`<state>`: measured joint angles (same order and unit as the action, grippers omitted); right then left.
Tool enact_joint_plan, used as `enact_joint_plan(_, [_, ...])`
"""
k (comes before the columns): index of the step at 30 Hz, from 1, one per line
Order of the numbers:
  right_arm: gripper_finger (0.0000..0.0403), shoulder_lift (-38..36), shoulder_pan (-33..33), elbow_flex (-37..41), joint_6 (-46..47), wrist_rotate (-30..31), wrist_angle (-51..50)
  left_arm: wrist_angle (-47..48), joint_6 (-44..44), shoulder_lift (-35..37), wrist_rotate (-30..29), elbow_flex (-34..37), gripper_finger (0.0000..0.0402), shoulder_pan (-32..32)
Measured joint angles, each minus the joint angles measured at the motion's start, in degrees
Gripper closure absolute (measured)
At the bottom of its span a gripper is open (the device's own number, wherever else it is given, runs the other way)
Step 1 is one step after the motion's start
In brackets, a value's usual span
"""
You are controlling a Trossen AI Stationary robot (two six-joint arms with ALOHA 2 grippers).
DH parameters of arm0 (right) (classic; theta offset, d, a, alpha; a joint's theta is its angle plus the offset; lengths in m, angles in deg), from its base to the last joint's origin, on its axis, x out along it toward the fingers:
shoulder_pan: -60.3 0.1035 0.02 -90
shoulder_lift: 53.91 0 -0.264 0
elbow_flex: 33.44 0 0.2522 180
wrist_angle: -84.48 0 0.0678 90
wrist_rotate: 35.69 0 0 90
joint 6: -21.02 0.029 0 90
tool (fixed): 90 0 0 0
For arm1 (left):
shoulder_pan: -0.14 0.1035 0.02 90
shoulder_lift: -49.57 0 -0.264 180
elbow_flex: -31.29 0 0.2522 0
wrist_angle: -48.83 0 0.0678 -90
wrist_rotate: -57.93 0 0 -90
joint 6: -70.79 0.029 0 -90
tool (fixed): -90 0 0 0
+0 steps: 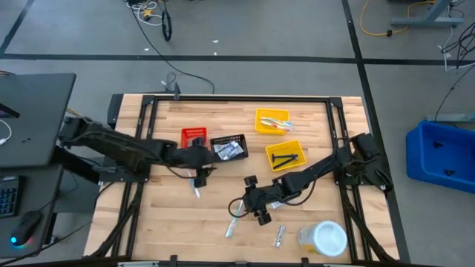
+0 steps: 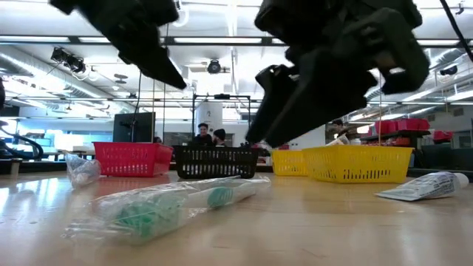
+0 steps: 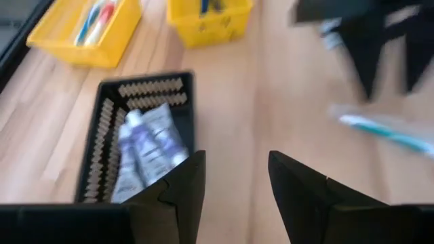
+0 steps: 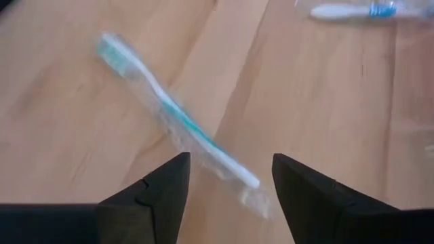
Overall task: Pick & Place Travel size toiletries
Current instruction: Put the green toothbrush into the top yellow bin
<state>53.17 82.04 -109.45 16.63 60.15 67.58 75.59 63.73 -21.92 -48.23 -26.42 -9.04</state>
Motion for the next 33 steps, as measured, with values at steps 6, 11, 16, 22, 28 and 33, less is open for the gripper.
enact_joint_plan(6, [0.0178,2.34,0.0,0.01,-2.75,0.01,6.23,-11.97,-0.62,5.25,-1.16,8.05,0.0231,-3.46])
enact_joint_plan(11, [0.0185,4.08,-0.44,0.01,-3.34,-0.06,7.89,-13.77,-2.9,6.18,-1.18,10.42,0.0231,-3.99])
enact_joint_plan(16, [0.0195,3.52,-0.12,0.02,-1.0,0.11,5.75,-14.1,-3.27,5.97,-1.21,10.38,0.0231,-4.01])
enact_joint_plan(22, [0.0197,-4.36,2.65,-0.05,0.11,-0.54,-2.72,-13.85,-3.35,5.95,-2.32,10.37,0.0231,-4.03])
enact_joint_plan(28, [0.0182,-8.92,6.7,-0.05,4.3,-1.91,-11.97,-14.02,-3.31,5.93,-3.43,10.35,0.0231,-4.03])
enact_joint_plan(33, [0.0168,-8.77,8.97,-0.05,3.51,-0.51,-15.2,-13.82,-3.09,5.91,-4.81,10.33,0.0231,-4.01])
